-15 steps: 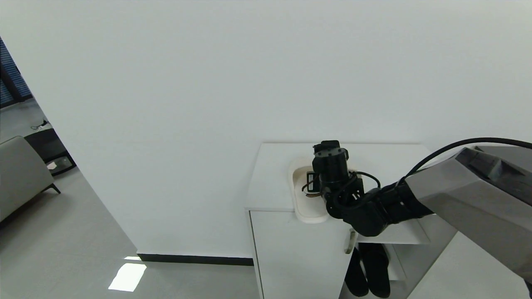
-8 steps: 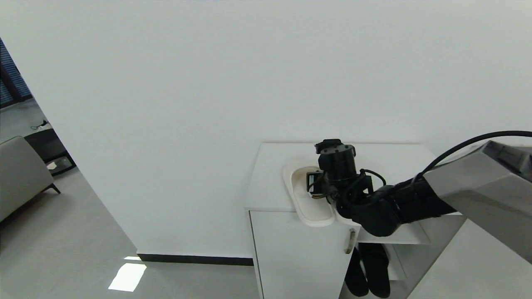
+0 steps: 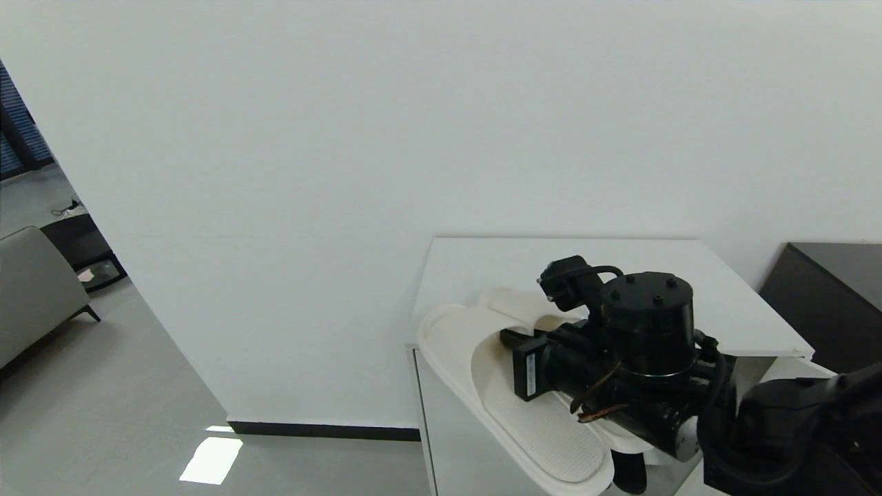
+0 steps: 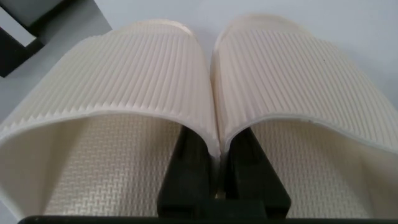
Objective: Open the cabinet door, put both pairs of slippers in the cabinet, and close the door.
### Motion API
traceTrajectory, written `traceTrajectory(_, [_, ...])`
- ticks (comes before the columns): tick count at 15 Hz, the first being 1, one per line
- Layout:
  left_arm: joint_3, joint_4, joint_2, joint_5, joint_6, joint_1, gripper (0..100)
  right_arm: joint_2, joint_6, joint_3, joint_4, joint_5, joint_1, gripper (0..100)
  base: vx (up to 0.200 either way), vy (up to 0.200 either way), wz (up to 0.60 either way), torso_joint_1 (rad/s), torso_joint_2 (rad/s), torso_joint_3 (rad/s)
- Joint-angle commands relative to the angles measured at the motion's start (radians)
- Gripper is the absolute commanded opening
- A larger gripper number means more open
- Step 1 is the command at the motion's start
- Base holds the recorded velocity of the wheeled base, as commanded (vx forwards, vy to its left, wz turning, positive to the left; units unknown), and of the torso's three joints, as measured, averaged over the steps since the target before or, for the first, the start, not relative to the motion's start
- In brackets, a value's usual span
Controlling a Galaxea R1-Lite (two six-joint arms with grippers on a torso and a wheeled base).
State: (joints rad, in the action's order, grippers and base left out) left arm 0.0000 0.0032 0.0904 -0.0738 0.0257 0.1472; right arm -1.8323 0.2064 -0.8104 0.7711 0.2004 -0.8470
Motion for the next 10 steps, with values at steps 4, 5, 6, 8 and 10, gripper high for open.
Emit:
traceTrajectory(4, [0.000,0.000,0.002,0.000,-0.001,0.000,0,0.048,0.001,0.031,0.001,-0.013,-0.012,0,-0.200,0.000,0.00,0.008,0.00,0.000])
traceTrajectory(5, [0.000,0.000,0.002,0.000,-0.001,0.000,0,0.048,-0.001,0.037,0.001,-0.015,-0.012,0,-0.200,0.000,0.00,-0.012,0.00,0.002])
traceTrajectory(6, [0.000,0.000,0.002,0.000,-0.001,0.000,0,0.048,-0.001,0.039,0.001,-0.022,-0.012,0,-0.200,0.000,0.00,-0.007,0.00,0.007])
traceTrajectory(8, [0.000,0.000,0.002,0.000,-0.006,0.000,0,0.065,0.001,0.059,0.005,-0.065,-0.012,0,-0.200,0.000,0.00,0.002,0.00,0.002])
traceTrajectory(10, [0.000,0.000,0.002,0.000,-0.006,0.000,0,0.090,0.001,0.094,0.042,-0.108,-0.012,0,-0.200,0.000,0.00,0.002,0.00,0.002])
